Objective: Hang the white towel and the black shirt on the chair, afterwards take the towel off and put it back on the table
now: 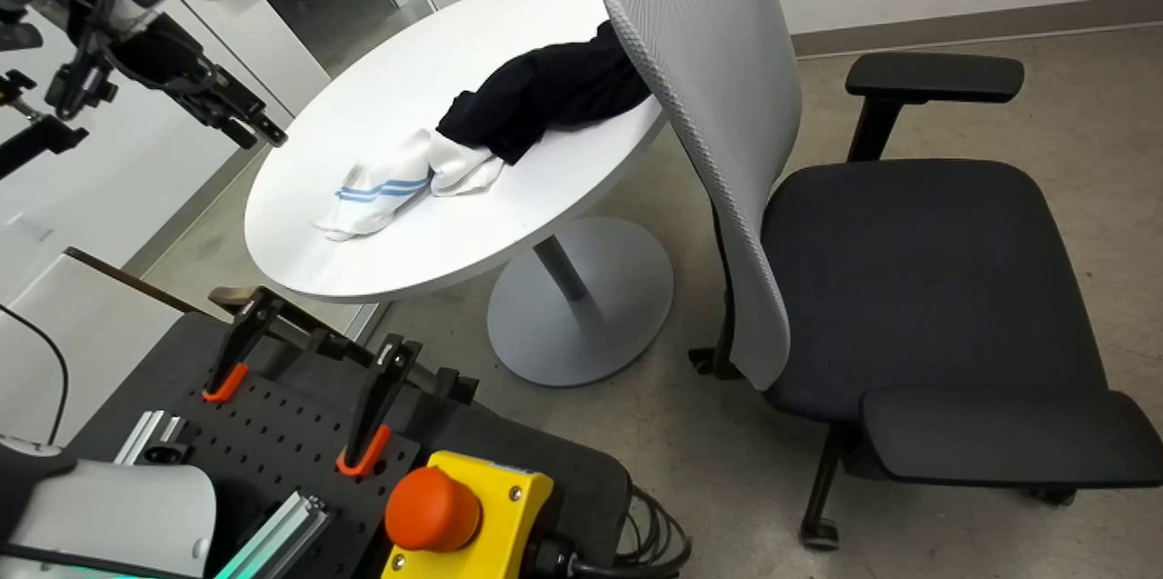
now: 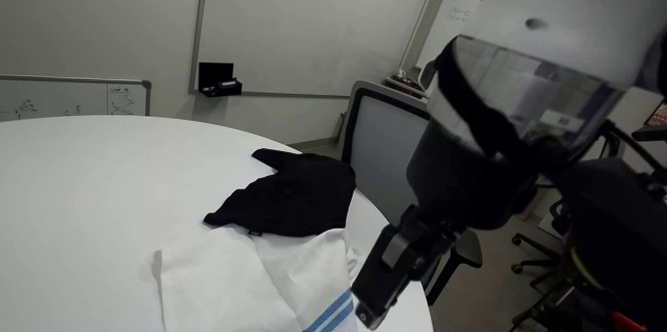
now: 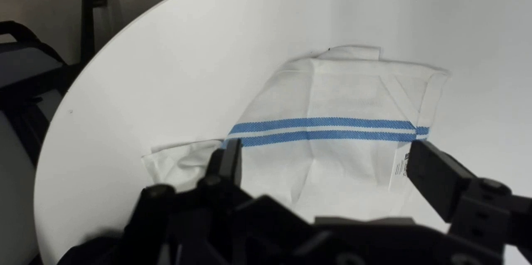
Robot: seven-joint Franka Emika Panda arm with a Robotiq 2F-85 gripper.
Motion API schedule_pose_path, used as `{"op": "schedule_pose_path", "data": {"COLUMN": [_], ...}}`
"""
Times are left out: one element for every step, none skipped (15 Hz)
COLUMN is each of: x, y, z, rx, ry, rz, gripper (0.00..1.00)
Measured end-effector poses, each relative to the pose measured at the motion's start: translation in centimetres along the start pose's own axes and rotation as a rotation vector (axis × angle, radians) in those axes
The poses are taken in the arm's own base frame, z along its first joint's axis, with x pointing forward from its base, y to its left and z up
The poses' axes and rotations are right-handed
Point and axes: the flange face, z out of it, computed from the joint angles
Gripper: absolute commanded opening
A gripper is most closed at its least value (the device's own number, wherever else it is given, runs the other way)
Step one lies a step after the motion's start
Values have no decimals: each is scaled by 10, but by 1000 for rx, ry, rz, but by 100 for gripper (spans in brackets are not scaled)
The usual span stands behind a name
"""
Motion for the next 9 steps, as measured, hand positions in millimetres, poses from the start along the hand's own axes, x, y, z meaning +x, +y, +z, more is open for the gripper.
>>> {"op": "schedule_pose_path", "data": {"x": [2,4,6,7,8,8,7,7,7], "y": [-5,-10,-17,-25,-34,-42,-52,-60,-68], "z": [11,23,33,44,55,65,75,85,95], "rx": [-3,-11,-20,-30,-40,-50,-60,-69,-78], "ry": [-13,-20,-24,-27,-29,-31,-32,-31,-30], "rz": [-5,-11,-20,-32,-47,-63,-79,-93,-107], "gripper": [97,97,95,94,94,93,91,91,89]}}
